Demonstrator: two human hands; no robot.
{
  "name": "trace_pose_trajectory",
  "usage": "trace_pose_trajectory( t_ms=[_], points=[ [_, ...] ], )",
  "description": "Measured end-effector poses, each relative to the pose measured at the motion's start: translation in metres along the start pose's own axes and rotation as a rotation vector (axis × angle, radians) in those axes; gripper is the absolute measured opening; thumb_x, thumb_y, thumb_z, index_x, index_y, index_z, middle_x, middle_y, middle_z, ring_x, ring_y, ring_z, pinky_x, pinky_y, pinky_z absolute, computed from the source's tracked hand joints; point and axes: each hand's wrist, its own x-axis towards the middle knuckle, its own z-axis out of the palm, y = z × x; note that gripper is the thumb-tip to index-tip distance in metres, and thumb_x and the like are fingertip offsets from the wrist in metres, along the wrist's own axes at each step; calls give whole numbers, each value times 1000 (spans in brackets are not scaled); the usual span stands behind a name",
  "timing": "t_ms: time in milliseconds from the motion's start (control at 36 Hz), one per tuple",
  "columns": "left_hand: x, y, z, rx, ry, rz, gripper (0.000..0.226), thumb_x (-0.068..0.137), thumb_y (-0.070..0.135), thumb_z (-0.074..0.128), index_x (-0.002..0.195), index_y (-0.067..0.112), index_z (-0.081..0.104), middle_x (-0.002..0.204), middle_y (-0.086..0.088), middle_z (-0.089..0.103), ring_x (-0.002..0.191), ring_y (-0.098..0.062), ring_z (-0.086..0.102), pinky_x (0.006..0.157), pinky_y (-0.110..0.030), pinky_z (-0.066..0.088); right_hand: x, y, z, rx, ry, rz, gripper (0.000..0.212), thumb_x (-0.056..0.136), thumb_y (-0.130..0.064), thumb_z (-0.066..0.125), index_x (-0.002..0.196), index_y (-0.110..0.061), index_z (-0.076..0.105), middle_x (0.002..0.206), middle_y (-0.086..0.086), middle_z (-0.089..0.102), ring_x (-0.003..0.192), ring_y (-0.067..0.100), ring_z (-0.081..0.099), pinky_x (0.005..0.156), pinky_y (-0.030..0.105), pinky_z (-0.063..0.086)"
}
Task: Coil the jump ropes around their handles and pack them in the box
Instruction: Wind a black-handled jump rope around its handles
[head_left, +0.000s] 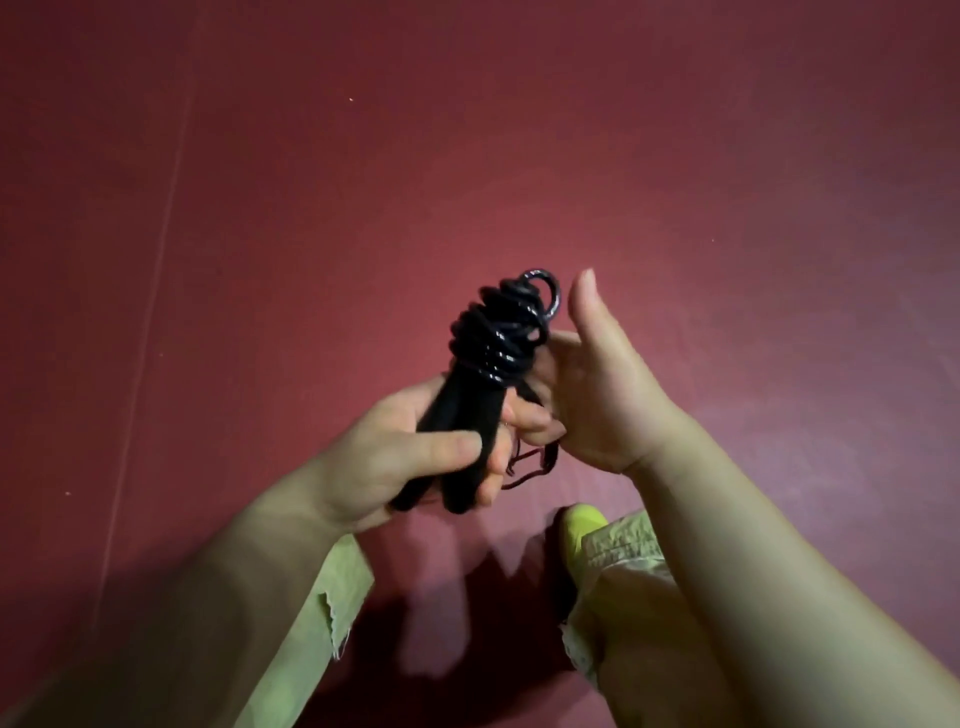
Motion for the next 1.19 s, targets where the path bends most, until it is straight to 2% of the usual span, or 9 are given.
trace_pose_trajectory(
  t_ms=[111,194,306,556,667,806,917,1111,1194],
  points=[
    [4,7,-7,-4,316,-100,31,70,13,68,100,7,59,72,-6,62,58,-21,58,51,-29,48,6,5,4,-340,146,-27,91,76,-83,33,96,3,53,63,-3,45,52,8,30,47,22,24],
    [6,7,-15,368,518,-201,26,70,19,65,93,10,57,71,-4,63,58,-18,61,52,-28,47,10,10,7,-522,375,38,55,96,-60,36,78,-9,49,54,-6,40,45,7,29,47,23,22],
    [11,0,-20,866,674,-325,11,87,20,63,87,19,52,75,-3,60,66,-20,59,62,-34,45,21,20,5,-640,551,134,57,97,-56,36,84,-7,62,61,-1,48,47,13,35,47,27,28],
    [8,-9,-15,1501,708,-291,20,94,25,48,87,20,30,82,2,42,86,-32,54,66,-35,33,36,40,22,-303,684,201,49,85,-66,51,79,-17,56,75,3,40,48,11,33,46,25,24],
    [2,-5,-19,1260,549,-375,30,80,41,59,84,21,36,80,3,45,74,-22,50,62,-35,36,35,40,19,-270,678,108,42,88,-58,55,74,-18,53,65,-1,37,43,9,28,46,25,21],
    [-8,7,-23,107,274,-378,52,60,35,75,103,9,63,87,-9,65,72,-19,62,69,-34,50,27,33,10,-47,599,-43,36,66,-49,56,75,-15,48,56,-2,31,38,7,22,39,17,16],
    [-8,-12,-18,-315,-85,-364,53,62,51,81,102,16,73,97,-10,73,82,-23,71,75,-36,58,17,34,2,39,431,-157,59,45,-55,71,78,-8,60,55,0,38,36,8,25,40,19,14],
    [2,0,1,-130,279,-462,26,68,25,71,82,8,59,62,-5,63,47,-16,59,42,-21,46,3,33,-15,-120,385,-35,67,76,-65,50,102,-3,56,62,4,45,47,12,34,43,24,27],
    [7,-2,0,26,370,-461,31,66,30,61,87,7,57,63,-7,65,47,-17,60,42,-20,44,-6,35,-19,-377,468,30,68,84,-75,42,79,-9,58,65,4,47,48,15,36,47,28,29]
  ],
)
